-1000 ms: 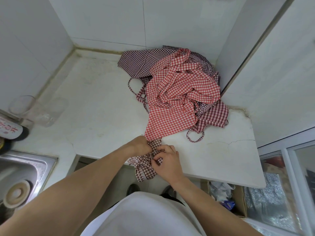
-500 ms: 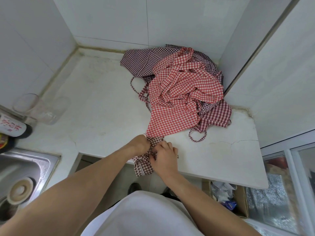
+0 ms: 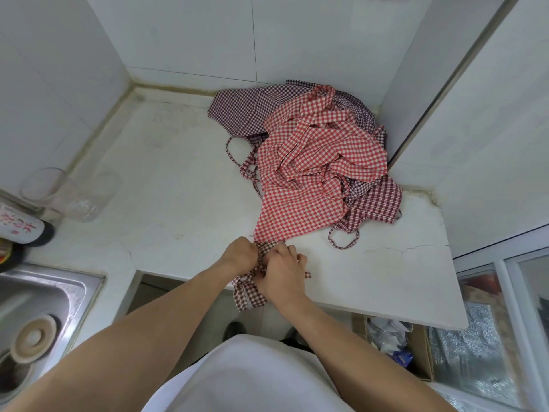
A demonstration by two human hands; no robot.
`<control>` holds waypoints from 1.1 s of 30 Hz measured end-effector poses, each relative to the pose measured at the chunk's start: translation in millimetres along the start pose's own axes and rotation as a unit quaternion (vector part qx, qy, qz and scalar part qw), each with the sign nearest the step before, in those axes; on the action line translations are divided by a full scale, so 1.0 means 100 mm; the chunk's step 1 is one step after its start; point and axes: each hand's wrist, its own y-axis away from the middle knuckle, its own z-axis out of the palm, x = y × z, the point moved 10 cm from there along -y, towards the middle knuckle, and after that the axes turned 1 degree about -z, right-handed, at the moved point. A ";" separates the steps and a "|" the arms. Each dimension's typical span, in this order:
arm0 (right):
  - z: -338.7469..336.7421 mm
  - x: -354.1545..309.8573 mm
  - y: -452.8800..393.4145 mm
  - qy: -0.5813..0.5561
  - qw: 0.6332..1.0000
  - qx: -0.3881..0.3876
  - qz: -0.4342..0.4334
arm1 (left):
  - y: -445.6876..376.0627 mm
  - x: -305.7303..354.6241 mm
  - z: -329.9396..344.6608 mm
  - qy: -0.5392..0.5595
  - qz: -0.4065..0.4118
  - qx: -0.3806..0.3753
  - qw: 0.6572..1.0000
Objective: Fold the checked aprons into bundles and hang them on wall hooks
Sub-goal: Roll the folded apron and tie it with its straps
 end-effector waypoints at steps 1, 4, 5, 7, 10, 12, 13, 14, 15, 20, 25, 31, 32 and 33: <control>0.00 0.01 -0.01 -0.005 1.000 0.008 0.003 | -0.01 -0.01 0.01 0.010 -0.002 -0.007 1.000; 0.02 0.00 -0.02 -0.014 1.000 0.027 -0.007 | -0.01 -0.05 0.00 0.030 -0.011 -0.015 0.999; 0.03 -0.01 -0.03 -0.017 0.999 0.029 -0.015 | -0.02 -0.06 -0.01 0.025 -0.010 -0.012 1.000; 0.04 -0.03 -0.03 -0.035 0.999 0.028 -0.027 | -0.03 -0.06 -0.03 0.010 -0.001 -0.002 1.000; 0.03 -0.04 -0.04 -0.064 0.997 0.019 -0.042 | -0.03 -0.05 -0.03 -0.004 0.011 0.017 1.000; 0.04 -0.04 -0.05 -0.079 0.995 0.009 -0.057 | -0.01 -0.04 -0.03 -0.018 0.014 0.037 0.999; 0.05 -0.04 -0.05 -0.083 0.994 0.005 -0.067 | 0.00 -0.03 -0.03 -0.025 0.016 0.046 0.999; 0.06 -0.05 -0.05 -0.083 0.994 0.003 -0.077 | 0.01 -0.02 -0.02 -0.028 0.017 0.053 0.998; 0.07 -0.06 -0.05 -0.082 0.993 0.001 -0.087 | 0.01 -0.02 -0.02 -0.028 0.016 0.057 0.998; 0.10 -0.08 -0.07 -0.075 0.989 -0.024 -0.124 | -0.01 -0.05 0.03 0.006 0.008 0.057 0.998; 0.13 -0.03 -0.03 -0.072 0.987 -0.032 -0.141 | -0.02 -0.04 0.02 0.028 0.013 0.047 0.998; 0.16 0.04 0.04 -0.081 0.987 -0.045 -0.130 | 0.04 -0.05 0.08 0.014 0.014 0.059 0.998; 0.16 0.03 0.03 -0.080 0.987 -0.055 -0.129 | 0.06 -0.04 0.07 0.013 0.018 0.066 0.998; 0.16 0.02 0.02 -0.078 0.986 -0.065 -0.130 | 0.07 -0.02 0.06 0.012 0.021 0.073 0.997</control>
